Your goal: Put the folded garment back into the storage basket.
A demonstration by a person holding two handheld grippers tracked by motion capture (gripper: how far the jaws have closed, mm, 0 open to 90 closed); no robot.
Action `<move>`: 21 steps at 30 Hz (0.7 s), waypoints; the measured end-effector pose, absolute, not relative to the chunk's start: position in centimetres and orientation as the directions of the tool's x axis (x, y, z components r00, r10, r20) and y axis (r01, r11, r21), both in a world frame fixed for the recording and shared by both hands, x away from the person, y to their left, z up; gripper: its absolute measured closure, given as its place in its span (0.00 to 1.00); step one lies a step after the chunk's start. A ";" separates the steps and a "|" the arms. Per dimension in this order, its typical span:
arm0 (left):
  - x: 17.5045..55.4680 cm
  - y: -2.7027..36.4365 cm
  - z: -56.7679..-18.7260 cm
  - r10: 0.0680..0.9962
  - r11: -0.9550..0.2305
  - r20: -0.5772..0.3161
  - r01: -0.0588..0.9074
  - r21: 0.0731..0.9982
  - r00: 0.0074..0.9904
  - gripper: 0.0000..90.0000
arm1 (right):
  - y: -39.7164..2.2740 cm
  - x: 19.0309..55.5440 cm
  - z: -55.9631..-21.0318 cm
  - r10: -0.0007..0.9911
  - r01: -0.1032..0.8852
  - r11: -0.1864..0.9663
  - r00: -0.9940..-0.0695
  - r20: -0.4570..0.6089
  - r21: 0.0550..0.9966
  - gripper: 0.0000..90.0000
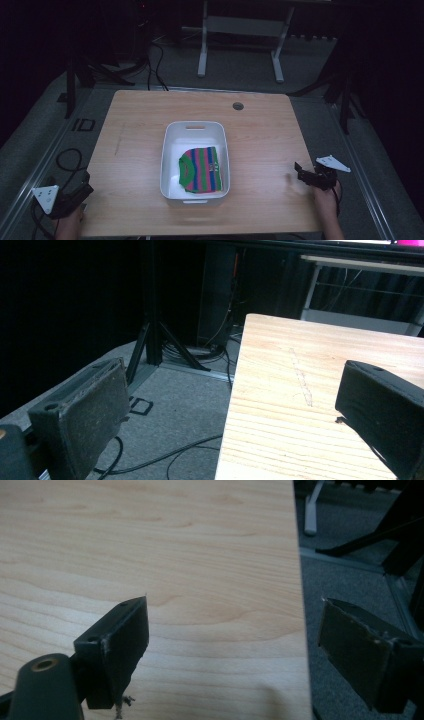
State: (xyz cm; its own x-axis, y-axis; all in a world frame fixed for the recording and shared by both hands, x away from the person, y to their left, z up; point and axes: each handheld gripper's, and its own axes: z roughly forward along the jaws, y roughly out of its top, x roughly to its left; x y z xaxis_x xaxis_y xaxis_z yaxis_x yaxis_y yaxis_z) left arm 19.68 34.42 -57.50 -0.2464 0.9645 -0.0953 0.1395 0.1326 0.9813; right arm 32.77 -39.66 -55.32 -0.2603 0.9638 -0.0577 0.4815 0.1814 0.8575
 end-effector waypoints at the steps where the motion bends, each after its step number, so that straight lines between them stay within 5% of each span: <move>1: 19.7 34.4 -57.5 0.964 0.132 -0.095 0.139 0.981 -0.247 0.02 | -39.8 32.6 -55.3 0.964 0.478 0.174 -0.260 -0.051 0.861 0.14; 21: 19.7 34.4 -57.5 0.964 0.133 -0.095 0.141 0.981 -0.249 0.02 | -42.5 29.3 -55.8 0.987 0.408 0.083 -0.157 -0.020 0.909 0.15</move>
State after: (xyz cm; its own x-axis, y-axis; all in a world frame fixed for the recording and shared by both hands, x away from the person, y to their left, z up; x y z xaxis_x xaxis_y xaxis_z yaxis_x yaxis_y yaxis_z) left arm 19.68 34.41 -57.49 -0.2486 0.9640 -0.0946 0.1407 0.1326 0.9811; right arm 29.28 -42.46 -55.78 -0.1565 0.9875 -0.0202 0.4075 0.0832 0.9094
